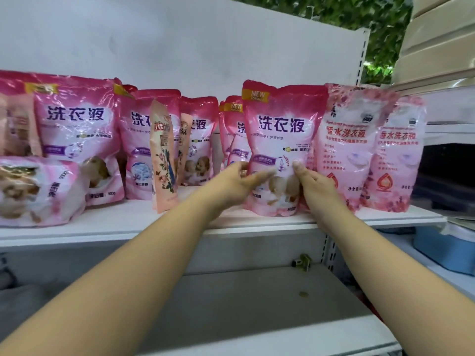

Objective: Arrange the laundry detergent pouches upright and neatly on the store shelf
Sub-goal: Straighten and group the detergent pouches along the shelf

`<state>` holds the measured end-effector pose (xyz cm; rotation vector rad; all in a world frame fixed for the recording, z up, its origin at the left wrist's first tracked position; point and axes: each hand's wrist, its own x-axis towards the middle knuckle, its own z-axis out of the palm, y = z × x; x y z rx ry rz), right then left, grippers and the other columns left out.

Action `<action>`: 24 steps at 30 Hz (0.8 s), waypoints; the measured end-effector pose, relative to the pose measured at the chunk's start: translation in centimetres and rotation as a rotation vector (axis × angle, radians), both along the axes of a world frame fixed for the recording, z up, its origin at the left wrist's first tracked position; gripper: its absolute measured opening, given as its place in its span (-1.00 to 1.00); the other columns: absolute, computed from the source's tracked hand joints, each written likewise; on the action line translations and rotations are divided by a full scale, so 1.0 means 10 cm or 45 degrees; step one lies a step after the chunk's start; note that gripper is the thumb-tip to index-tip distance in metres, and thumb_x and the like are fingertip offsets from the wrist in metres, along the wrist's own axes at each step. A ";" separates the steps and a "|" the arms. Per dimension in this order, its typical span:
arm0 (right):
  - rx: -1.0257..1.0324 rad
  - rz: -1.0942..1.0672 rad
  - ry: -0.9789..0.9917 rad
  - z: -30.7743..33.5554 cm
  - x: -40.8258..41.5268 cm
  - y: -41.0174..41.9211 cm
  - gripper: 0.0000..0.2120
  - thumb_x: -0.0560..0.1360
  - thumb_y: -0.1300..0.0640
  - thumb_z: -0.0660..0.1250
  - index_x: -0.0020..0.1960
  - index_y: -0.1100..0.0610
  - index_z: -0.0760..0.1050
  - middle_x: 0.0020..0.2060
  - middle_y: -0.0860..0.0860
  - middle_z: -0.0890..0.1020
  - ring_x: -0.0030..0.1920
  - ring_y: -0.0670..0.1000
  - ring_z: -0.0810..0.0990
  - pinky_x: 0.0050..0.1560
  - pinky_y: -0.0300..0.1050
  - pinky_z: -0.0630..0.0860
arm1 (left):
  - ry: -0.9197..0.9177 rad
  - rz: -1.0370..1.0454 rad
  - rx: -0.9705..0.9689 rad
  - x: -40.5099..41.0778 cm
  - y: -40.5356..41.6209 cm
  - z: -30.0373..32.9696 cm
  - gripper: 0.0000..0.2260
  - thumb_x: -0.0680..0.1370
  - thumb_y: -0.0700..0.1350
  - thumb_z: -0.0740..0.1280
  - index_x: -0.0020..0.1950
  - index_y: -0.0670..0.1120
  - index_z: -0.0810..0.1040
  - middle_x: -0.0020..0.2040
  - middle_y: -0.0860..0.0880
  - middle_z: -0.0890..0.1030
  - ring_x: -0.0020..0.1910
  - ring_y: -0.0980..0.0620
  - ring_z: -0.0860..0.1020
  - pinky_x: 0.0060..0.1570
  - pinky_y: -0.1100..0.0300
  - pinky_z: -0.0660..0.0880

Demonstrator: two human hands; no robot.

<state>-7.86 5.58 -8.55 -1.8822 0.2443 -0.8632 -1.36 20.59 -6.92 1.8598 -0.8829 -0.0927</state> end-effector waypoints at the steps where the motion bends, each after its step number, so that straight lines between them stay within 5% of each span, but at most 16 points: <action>1: -0.009 -0.002 0.012 0.01 0.01 0.00 -0.62 0.54 -0.15 0.14 -0.08 0.11 0.57 -0.12 0.04 0.64 -0.04 0.06 0.58 0.05 -0.07 0.49 | -0.048 0.047 0.041 0.00 0.00 -0.08 -0.45 0.45 0.18 0.31 0.35 0.00 0.30 0.07 0.10 0.42 0.07 0.09 0.42 0.10 0.22 0.34; 3: -0.058 -0.025 0.000 0.01 0.01 0.03 -0.63 0.54 -0.14 0.16 -0.12 0.14 0.53 -0.25 -0.01 0.56 -0.21 -0.04 0.51 -0.17 -0.19 0.43 | -0.043 0.152 -0.003 0.05 -0.01 -0.19 -0.55 0.43 0.07 0.40 0.23 -0.06 0.38 -0.04 0.03 0.46 -0.03 0.02 0.48 0.06 0.17 0.44; 5: -0.150 -0.103 -0.037 -0.02 0.01 0.05 -0.58 0.55 -0.12 0.16 -0.26 0.19 0.48 -0.42 -0.01 0.42 -0.40 -0.07 0.34 -0.40 -0.25 0.26 | -0.036 0.208 -0.076 0.08 -0.01 -0.22 -0.71 0.41 0.02 0.45 -0.10 -0.07 0.39 -0.22 -0.02 0.45 -0.17 -0.02 0.46 0.05 0.07 0.50; 7: -0.240 -0.196 -0.086 -0.07 0.01 0.06 -0.54 0.55 -0.14 0.16 -0.38 0.16 0.40 -0.48 0.00 0.37 -0.43 -0.04 0.28 -0.43 -0.20 0.20 | -0.067 0.244 -0.058 0.09 -0.02 -0.23 -0.67 0.40 0.01 0.46 -0.25 -0.06 0.31 -0.31 -0.02 0.40 -0.24 -0.01 0.39 -0.05 0.06 0.47; 10: -0.304 -0.258 -0.099 -0.11 -0.03 0.07 -0.55 0.55 -0.16 0.13 -0.41 0.08 0.36 -0.50 -0.02 0.37 -0.45 -0.06 0.29 -0.43 -0.18 0.17 | -0.086 0.256 -0.082 0.08 -0.03 -0.23 -0.67 0.37 0.01 0.48 -0.24 -0.08 0.34 -0.31 -0.03 0.42 -0.23 -0.02 0.41 0.04 -0.03 0.51; 13: -0.359 -0.299 -0.072 -0.09 -0.09 0.07 -0.59 0.56 -0.13 0.13 -0.38 0.03 0.37 -0.46 -0.07 0.41 -0.42 -0.10 0.34 -0.48 -0.35 0.21 | -0.105 0.294 -0.021 0.04 0.00 -0.21 -0.62 0.39 0.05 0.44 0.06 -0.14 0.45 -0.07 -0.11 0.55 -0.08 -0.03 0.49 0.07 0.09 0.49; 15: -0.355 -0.252 -0.113 -0.13 -0.11 0.05 -0.70 0.57 -0.07 0.16 -0.10 0.11 0.55 -0.22 -0.02 0.57 -0.20 -0.03 0.49 -0.30 -0.42 0.30 | -0.215 0.394 0.018 -0.07 0.07 -0.19 -0.49 0.44 0.08 0.38 0.29 -0.15 0.40 0.15 -0.10 0.55 0.07 0.00 0.49 0.09 0.20 0.39; 17: -0.391 -0.215 -0.210 -0.25 -0.16 0.05 -0.70 0.55 0.04 0.21 0.19 0.17 0.50 0.07 0.04 0.56 0.09 0.02 0.48 0.02 -0.28 0.35 | -0.370 0.516 -0.003 -0.25 0.19 -0.25 -0.55 0.52 0.04 0.31 0.35 -0.11 0.39 0.25 -0.06 0.52 0.19 0.02 0.47 0.13 0.26 0.33; 20: -0.703 -0.111 -0.499 -0.56 -0.36 0.22 -0.59 0.48 0.06 0.23 0.24 0.27 0.46 0.15 0.08 0.48 0.20 -0.07 0.35 0.18 -0.35 0.19 | -0.743 0.637 0.085 -0.65 0.47 -0.49 -0.68 0.58 -0.06 0.24 0.30 -0.12 0.47 0.25 -0.05 0.53 0.24 -0.02 0.45 0.15 0.32 0.25; 24: -1.082 0.170 -0.617 -1.20 -0.51 0.46 -0.58 0.47 0.07 0.24 0.20 0.33 0.50 0.13 0.25 0.56 0.21 0.09 0.36 0.25 -0.05 0.28 | -1.102 0.790 0.440 -1.11 0.89 -1.05 -0.61 0.51 -0.01 0.17 0.12 -0.26 0.58 0.02 -0.22 0.62 0.06 -0.21 0.57 0.15 0.16 0.27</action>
